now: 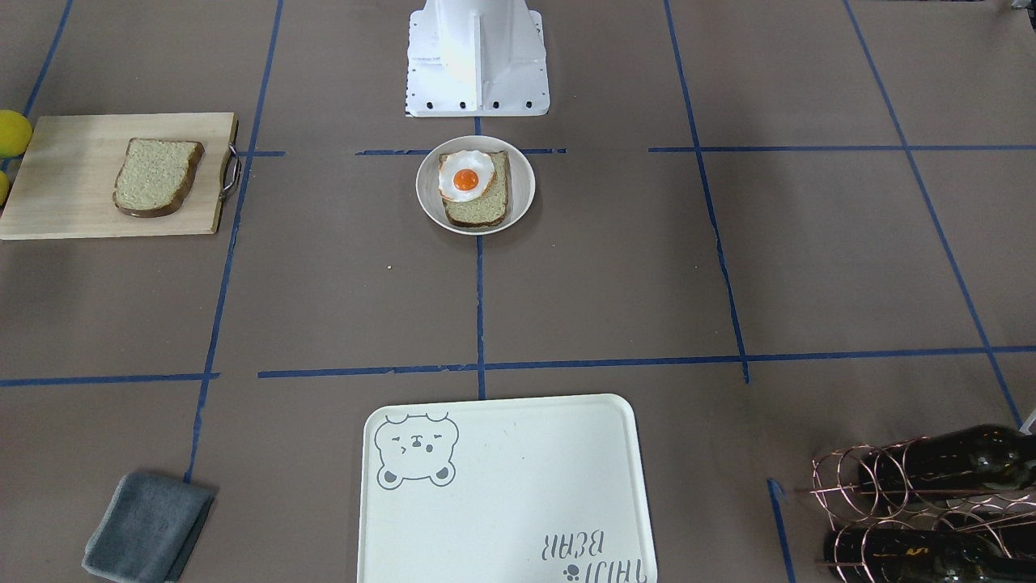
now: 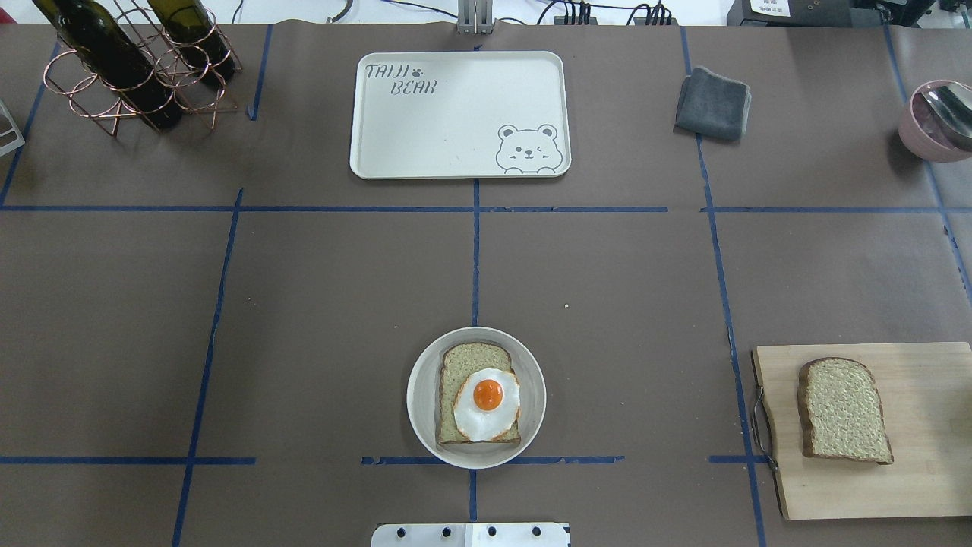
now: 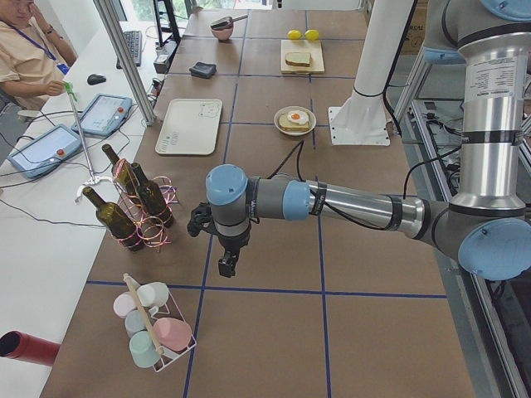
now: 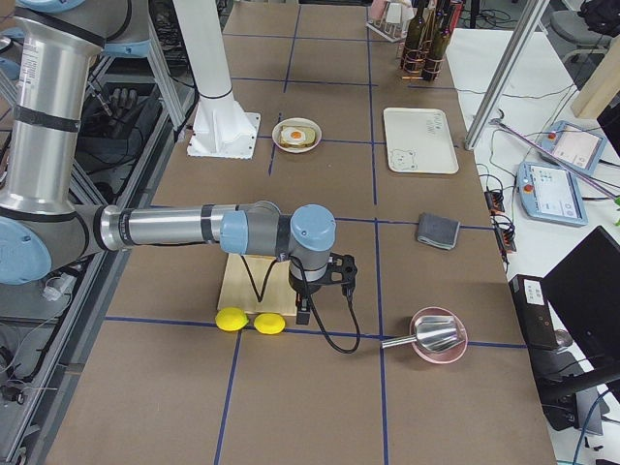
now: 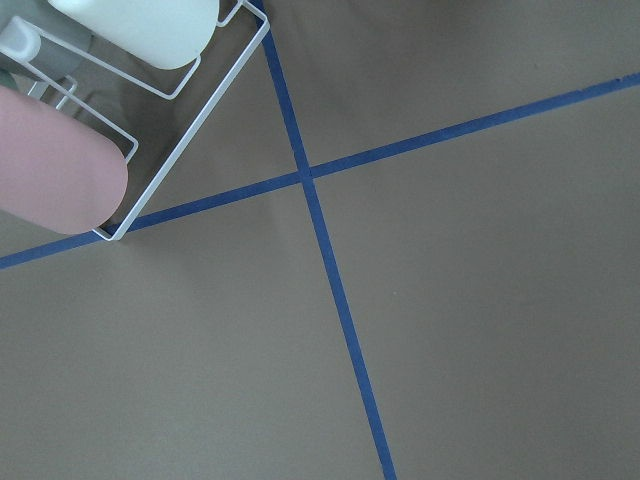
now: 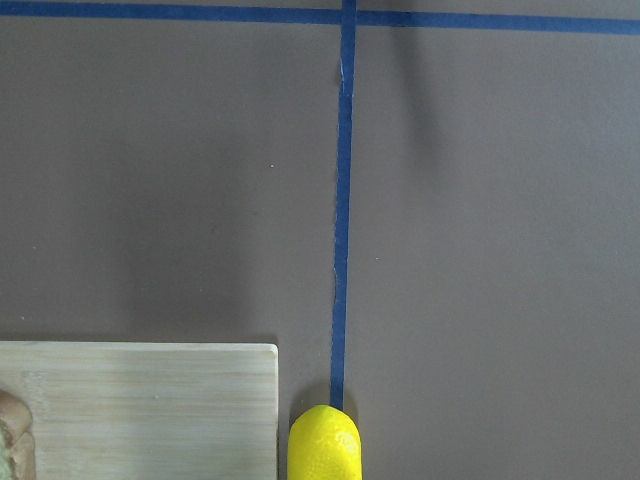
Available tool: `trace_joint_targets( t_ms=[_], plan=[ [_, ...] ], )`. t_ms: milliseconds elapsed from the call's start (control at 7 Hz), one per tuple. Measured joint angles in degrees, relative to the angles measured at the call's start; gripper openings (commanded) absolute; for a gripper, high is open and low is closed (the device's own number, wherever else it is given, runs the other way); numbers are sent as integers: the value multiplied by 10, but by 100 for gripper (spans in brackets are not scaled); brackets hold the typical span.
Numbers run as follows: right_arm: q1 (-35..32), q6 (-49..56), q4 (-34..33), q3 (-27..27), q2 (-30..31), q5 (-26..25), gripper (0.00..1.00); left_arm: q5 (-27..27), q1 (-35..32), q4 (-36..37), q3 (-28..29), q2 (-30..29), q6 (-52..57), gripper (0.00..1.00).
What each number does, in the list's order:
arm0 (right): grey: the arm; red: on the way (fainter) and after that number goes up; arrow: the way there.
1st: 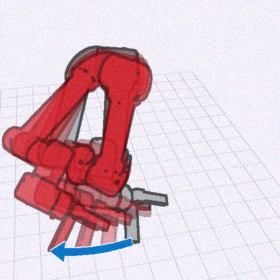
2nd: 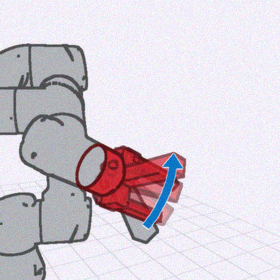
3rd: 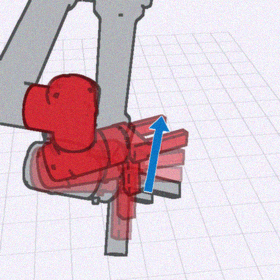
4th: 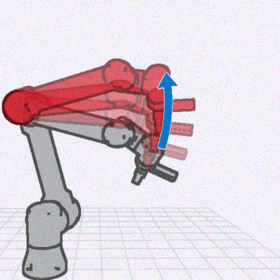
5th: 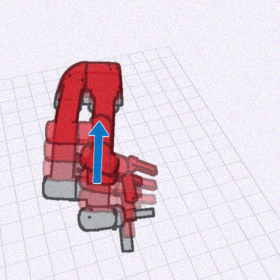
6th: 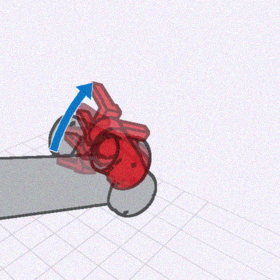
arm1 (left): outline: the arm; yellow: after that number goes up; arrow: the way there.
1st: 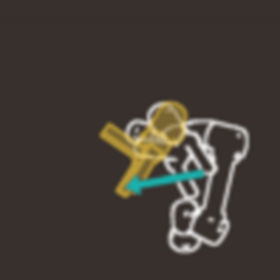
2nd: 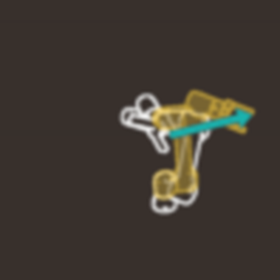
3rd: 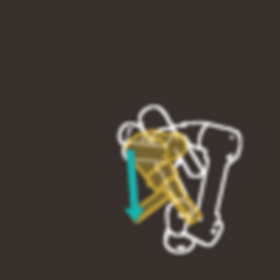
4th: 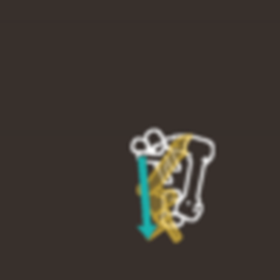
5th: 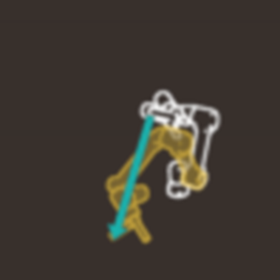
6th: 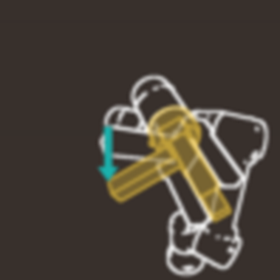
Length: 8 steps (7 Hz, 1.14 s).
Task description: Make sandwich and place on tray
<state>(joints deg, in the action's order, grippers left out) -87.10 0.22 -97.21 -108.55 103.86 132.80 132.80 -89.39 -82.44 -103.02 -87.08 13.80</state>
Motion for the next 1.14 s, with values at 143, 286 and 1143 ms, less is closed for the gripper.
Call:
trace_joint_targets(
  t_ms=[143, 286, 1143],
  plan=[
    [0, 0, 0, 0, 0, 0, 100, 0, 0, 0, 1, -4, 0, 100],
    [0, 0, 0, 0, -1, 0, 100, -1, 0, 0, 1, -10, 0, 100],
    [21, -13, 1, 13, -63, -4, 100, -48, 11, -53, 45, -58, -4, 100]
  ],
)
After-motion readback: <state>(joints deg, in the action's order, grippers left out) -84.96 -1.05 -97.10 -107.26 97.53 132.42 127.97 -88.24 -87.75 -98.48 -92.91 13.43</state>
